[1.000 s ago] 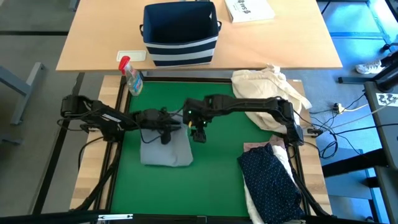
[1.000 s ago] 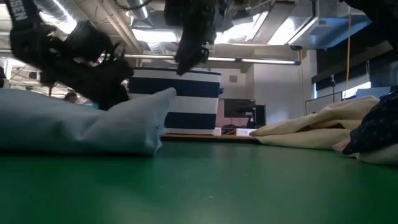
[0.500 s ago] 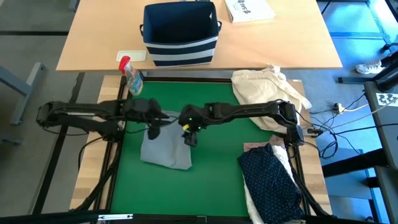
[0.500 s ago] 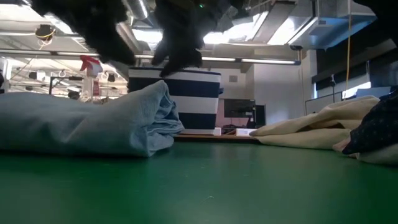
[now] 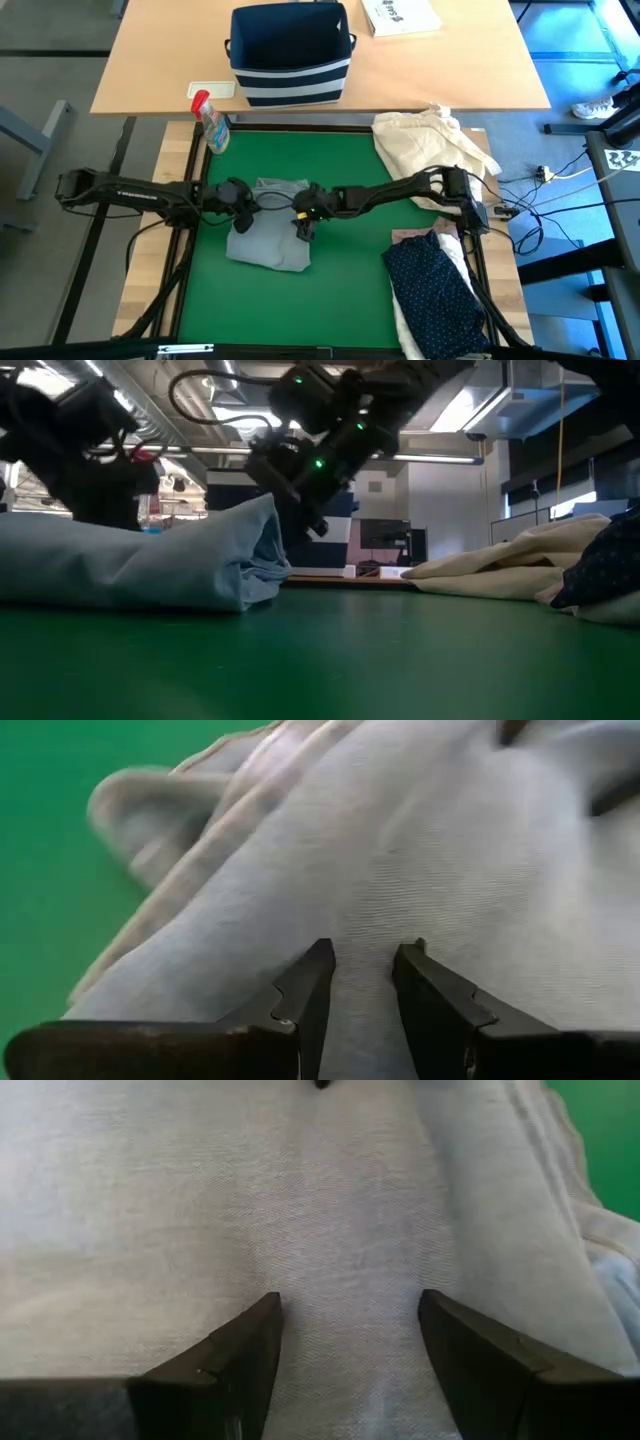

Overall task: Fold laundry
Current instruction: Fold the blue jeans, then put the blue jeans into the blue laundry bin

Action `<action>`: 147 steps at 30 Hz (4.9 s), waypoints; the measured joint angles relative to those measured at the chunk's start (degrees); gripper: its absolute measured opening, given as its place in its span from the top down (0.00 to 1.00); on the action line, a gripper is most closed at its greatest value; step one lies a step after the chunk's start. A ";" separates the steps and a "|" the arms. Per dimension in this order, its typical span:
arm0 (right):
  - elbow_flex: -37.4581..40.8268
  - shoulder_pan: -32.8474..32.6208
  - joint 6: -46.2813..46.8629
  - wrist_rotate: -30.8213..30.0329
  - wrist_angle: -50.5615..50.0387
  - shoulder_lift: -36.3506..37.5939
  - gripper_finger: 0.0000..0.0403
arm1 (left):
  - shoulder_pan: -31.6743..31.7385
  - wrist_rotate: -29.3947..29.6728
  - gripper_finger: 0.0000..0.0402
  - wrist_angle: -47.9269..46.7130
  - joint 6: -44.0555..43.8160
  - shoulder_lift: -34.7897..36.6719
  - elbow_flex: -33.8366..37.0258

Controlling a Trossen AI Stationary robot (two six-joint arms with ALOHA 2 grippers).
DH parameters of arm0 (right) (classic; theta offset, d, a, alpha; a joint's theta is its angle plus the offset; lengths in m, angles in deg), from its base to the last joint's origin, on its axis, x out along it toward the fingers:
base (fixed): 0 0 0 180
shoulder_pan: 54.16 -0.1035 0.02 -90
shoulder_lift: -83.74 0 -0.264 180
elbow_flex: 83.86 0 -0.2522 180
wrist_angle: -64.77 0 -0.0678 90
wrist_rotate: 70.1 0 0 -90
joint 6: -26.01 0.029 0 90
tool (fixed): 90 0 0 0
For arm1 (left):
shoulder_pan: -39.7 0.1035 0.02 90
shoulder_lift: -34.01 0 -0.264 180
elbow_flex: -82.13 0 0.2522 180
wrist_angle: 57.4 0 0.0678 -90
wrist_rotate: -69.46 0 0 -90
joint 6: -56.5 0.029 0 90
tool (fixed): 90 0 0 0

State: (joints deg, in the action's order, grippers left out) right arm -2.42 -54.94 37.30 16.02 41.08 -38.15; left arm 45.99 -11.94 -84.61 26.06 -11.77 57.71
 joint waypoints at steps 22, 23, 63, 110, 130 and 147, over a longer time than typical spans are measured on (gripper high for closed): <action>3.22 -9.68 2.08 8.32 5.48 10.18 0.41 | -14.03 -19.05 0.72 -0.15 -0.96 3.10 -12.74; 3.13 -10.70 1.81 7.81 5.55 9.77 0.41 | -16.06 -17.92 0.72 -0.09 -0.92 2.64 -12.07; 2.39 1.50 12.48 1.43 -17.23 24.13 0.41 | -21.47 8.85 0.65 -16.31 1.70 -0.63 -25.05; 3.04 12.90 25.80 26.33 -5.67 -3.29 0.19 | -6.23 8.86 0.45 18.85 9.94 -25.94 -4.56; 3.20 10.03 26.08 27.01 6.60 -6.27 0.32 | -6.19 8.46 0.45 24.30 11.76 -26.12 -2.06; 3.41 8.48 28.30 21.17 10.14 -6.64 0.69 | -6.19 8.85 0.45 23.80 11.74 -26.12 -1.99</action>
State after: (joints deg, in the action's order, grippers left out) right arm 1.00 -46.46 65.60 37.20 51.22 -44.79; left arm 39.80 -3.09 -60.81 37.80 -37.89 55.72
